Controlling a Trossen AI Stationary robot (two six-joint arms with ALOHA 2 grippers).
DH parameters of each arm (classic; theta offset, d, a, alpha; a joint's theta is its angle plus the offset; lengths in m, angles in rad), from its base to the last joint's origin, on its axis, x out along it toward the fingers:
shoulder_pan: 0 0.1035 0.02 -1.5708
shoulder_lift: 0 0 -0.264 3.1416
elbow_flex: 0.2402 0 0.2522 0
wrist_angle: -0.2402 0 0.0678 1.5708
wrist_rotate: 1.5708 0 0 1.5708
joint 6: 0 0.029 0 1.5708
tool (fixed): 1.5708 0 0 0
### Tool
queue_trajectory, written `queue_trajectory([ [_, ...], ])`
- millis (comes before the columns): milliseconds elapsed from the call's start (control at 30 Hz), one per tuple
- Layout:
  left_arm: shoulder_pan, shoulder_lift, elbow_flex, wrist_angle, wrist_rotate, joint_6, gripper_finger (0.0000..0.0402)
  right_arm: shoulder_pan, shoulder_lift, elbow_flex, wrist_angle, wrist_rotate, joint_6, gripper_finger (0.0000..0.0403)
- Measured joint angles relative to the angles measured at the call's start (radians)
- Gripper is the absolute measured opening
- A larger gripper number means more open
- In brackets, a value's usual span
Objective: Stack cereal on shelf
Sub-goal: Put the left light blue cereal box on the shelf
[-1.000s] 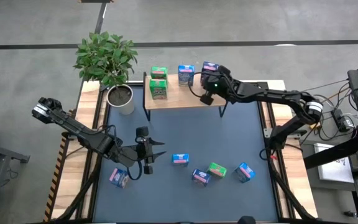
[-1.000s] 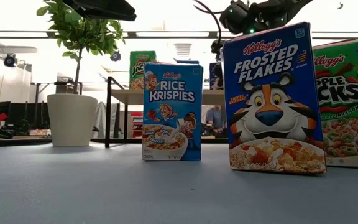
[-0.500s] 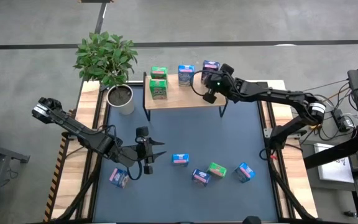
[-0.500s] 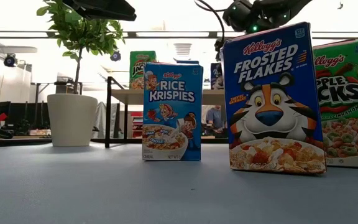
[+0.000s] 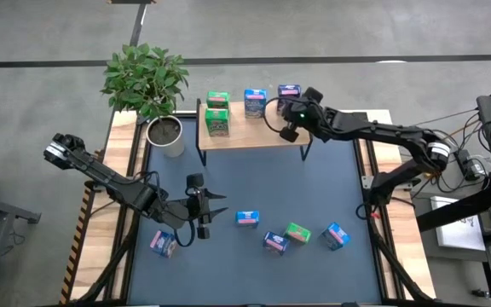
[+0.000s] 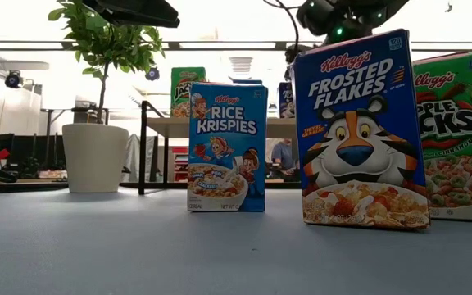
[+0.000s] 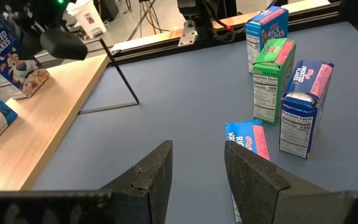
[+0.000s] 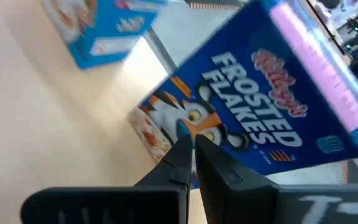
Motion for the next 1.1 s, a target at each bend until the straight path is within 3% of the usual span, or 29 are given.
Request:
queue_trajectory([
  [100,0.0,0.0,0.0,0.0,0.0,0.0,0.0129,0.027,-0.039,0.0,-0.018,-0.039,0.031,0.0012],
  [300,0.0,0.0,0.0,0.005,0.001,-0.028,0.0129,0.112,-0.165,-0.003,-0.073,-0.265,0.171,0.0012],
  [400,0.0,0.0,0.0,0.039,0.016,-0.051,0.013,0.182,-0.229,-0.029,-0.076,-0.326,0.219,0.0012],
  [533,-0.001,0.018,0.0,0.116,0.114,-0.071,0.0135,0.303,-0.296,-0.084,-0.065,-0.333,0.262,0.0012],
  [767,0.004,0.151,0.0,0.218,0.119,-0.067,0.0186,0.477,-0.37,-0.207,0.037,-0.246,0.29,0.0012],
  [967,0.011,0.259,0.0,0.264,0.106,-0.068,0.0258,0.525,-0.383,-0.257,0.063,-0.218,0.311,0.0012],
  [1100,0.015,0.307,0.0,0.272,0.106,-0.07,0.0285,0.526,-0.379,-0.271,0.068,-0.218,0.319,0.0012],
])
